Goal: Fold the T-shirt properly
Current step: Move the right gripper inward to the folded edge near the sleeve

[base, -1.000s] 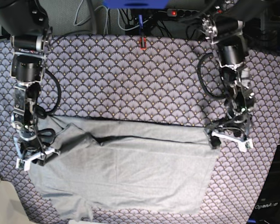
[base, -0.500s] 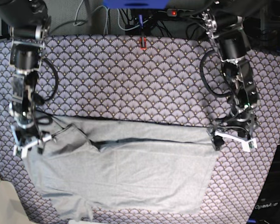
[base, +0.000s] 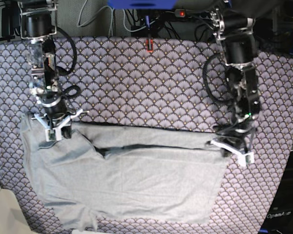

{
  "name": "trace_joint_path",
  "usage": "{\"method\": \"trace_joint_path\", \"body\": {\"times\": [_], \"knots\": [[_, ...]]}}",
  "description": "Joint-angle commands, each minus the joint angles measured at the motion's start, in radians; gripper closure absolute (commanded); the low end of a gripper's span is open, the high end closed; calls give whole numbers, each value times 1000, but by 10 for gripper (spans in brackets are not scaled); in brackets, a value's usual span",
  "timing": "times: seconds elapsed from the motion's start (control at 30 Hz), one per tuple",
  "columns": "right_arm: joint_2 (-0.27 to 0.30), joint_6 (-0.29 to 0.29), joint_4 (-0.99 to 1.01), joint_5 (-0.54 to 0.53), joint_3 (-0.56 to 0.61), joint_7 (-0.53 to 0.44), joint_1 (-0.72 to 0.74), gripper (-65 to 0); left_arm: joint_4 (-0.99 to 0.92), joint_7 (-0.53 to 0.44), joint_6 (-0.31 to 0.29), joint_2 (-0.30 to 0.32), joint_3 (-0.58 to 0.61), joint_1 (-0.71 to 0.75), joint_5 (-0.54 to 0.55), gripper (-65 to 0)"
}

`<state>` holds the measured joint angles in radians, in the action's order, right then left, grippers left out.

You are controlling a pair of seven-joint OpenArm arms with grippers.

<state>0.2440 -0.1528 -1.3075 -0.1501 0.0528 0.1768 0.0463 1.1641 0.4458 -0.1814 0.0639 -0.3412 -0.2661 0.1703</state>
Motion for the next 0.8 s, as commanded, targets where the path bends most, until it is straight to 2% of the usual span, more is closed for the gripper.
{"method": "trace_joint_path", "body": {"times": [0.0,0.13,0.4,0.77], "knots": [[10,5,-22,14,12,-30,25,-6,15,-29,3,14,6,-46,5,0],[5,5,15,65,60,-30,33,-27,1,-29,3,15,27,-81,4,0],[-77,3,19,145,69,-30,56,-25,-85,-29,3,38,37,-86,4,0],[-81,3,30,145,138,-30,63,-25,-128,-32,3,38,34,-62,4,0]]}}
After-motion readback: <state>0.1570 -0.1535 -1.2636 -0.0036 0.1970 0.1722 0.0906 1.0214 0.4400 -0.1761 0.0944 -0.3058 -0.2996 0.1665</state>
